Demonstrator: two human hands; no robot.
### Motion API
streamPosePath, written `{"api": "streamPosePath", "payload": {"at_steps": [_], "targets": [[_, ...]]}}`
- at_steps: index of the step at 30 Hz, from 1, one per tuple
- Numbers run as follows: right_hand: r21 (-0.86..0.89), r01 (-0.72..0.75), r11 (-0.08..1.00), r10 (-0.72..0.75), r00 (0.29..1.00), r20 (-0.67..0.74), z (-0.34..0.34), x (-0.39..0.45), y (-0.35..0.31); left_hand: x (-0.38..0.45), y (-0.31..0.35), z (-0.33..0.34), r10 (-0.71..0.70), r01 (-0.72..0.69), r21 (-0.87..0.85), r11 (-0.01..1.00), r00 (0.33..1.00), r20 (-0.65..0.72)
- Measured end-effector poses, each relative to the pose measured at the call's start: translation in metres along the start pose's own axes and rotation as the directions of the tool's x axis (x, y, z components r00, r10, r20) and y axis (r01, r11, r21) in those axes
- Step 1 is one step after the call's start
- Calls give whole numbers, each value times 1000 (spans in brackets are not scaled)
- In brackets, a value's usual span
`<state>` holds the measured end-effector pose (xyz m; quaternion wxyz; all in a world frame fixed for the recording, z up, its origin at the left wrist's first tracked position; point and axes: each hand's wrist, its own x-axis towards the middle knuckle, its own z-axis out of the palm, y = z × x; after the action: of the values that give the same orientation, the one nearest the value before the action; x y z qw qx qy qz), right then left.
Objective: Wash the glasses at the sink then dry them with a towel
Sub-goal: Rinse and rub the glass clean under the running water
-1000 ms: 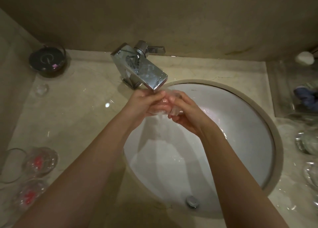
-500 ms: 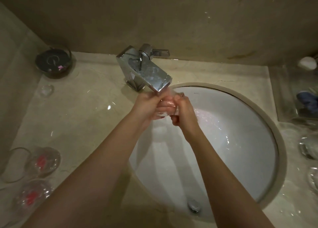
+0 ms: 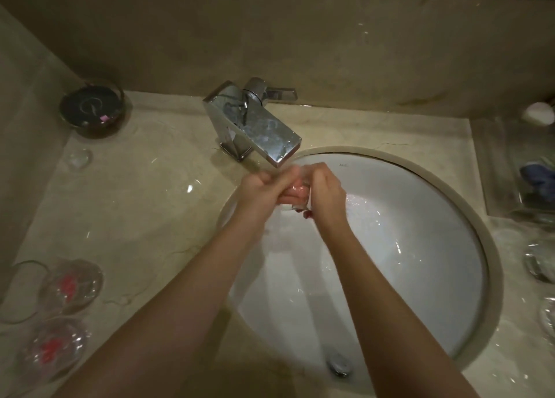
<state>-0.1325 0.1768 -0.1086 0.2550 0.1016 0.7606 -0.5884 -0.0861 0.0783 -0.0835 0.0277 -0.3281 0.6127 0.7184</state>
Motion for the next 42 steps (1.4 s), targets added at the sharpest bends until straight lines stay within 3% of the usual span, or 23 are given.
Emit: {"api": "streamPosePath", "payload": {"at_steps": [1,2,3,4,6,7,8,10,15,16,19,23,26,28,31,32,34,36,37,42], "targets": [[33,-232,972,227,967,117,-6,2,-8,-6,-4,1,69,-68,103,992,998,-3],[57,-416,907,393,888,238,-12,5,-16,-12,-8,3,116,-115,198,974,993,4],[73,-504,861,464,835,294,-16,7,-19,-13,-12,5,149,-150,240,959,989,22],[80,-518,851,482,833,271,-14,10,-19,-11,-15,7,147,-150,232,961,989,30],[34,-329,944,328,944,29,-4,9,-13,-3,-12,10,35,-33,110,993,999,-17],[-62,-139,988,130,984,-120,3,7,-4,3,-10,12,-59,59,20,998,997,-41],[-166,46,985,-78,978,-194,9,4,4,7,-7,12,-159,157,-39,987,986,-48],[-181,217,959,-253,945,-208,12,-4,16,9,-2,11,-256,256,-30,966,966,-30],[-56,327,943,-332,932,-149,5,-16,36,3,5,12,-162,161,44,986,987,21],[-10,305,952,-302,936,-182,5,-19,36,2,3,14,-113,113,85,990,994,-11],[269,118,956,-27,947,-320,13,-25,28,2,-14,23,72,-44,142,989,977,-200],[469,-19,883,179,937,-299,27,-20,24,11,-20,28,266,-244,105,964,906,-330],[580,-125,805,308,924,-229,40,-11,28,15,-25,30,250,-293,-104,950,919,-303],[659,-221,719,375,922,-99,40,-6,27,13,-29,32,287,-334,-130,933,914,-286],[698,-319,641,337,934,118,26,-5,18,15,-28,29,270,-316,-186,930,934,-235],[644,-293,706,305,947,96,25,-6,17,16,-26,27,236,-293,-241,925,942,-238],[424,-88,901,144,984,-102,31,-7,22,18,-25,25,170,-255,-323,911,948,-269],[183,186,965,-107,923,-370,38,-15,27,19,-28,28,139,-232,-317,920,947,-291],[147,270,952,-185,885,-426,42,-20,27,19,-31,29,134,-232,-315,920,943,-304],[150,341,928,-277,900,-335,49,-30,40,17,-38,25,132,-228,-257,939,930,-344]]}}
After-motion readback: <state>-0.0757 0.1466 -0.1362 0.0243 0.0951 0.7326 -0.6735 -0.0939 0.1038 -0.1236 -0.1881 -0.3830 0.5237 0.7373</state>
